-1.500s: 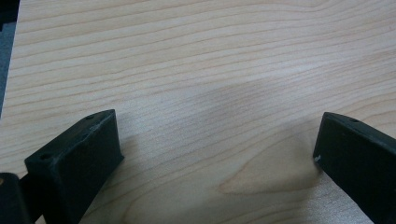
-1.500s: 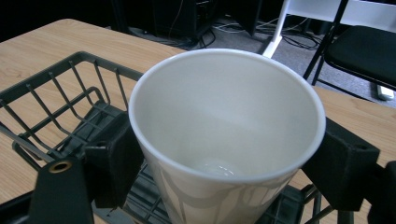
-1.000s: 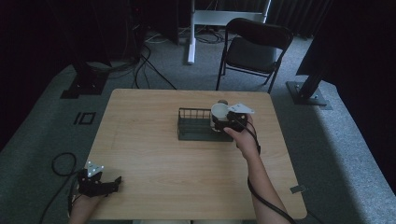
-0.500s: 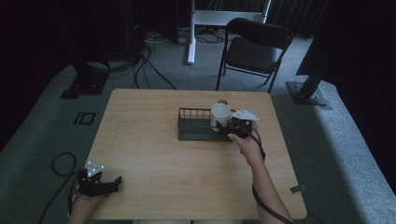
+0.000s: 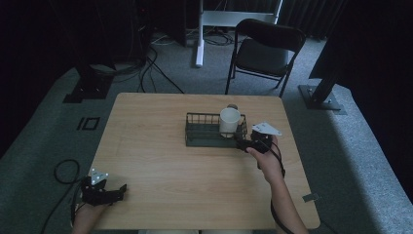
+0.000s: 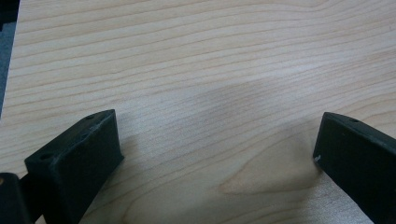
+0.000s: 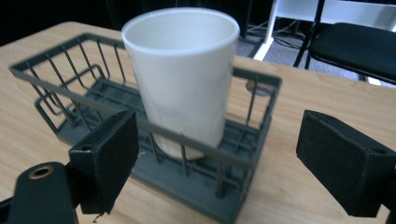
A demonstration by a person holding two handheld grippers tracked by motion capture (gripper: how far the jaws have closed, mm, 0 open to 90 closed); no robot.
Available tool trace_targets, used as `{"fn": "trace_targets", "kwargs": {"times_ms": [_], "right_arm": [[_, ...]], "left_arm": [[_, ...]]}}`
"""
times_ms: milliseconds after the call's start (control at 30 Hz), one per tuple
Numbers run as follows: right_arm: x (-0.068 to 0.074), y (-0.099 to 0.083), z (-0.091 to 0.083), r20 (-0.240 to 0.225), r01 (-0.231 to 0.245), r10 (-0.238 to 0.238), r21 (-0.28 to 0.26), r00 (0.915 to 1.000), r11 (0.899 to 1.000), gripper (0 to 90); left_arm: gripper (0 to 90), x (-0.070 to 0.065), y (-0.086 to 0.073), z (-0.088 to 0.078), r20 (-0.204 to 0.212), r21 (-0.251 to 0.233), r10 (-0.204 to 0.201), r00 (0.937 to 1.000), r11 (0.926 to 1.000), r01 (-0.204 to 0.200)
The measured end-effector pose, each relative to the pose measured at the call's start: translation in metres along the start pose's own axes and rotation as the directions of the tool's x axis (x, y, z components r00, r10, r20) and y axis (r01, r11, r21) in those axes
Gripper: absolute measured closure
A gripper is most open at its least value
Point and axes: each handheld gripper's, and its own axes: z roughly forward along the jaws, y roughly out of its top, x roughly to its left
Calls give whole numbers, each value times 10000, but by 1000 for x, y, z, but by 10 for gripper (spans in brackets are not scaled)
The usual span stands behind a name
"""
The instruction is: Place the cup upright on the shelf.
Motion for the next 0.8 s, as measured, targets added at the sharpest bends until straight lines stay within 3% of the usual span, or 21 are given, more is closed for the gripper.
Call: {"fn": "trace_targets", "kwargs": {"times_ms": [800], "right_arm": [[-15, -54, -10, 165, -105, 90, 928, 9998, 9956, 132]], "left_arm": [[9, 0, 0, 0, -1, -12, -3, 10000, 10000, 3]]}}
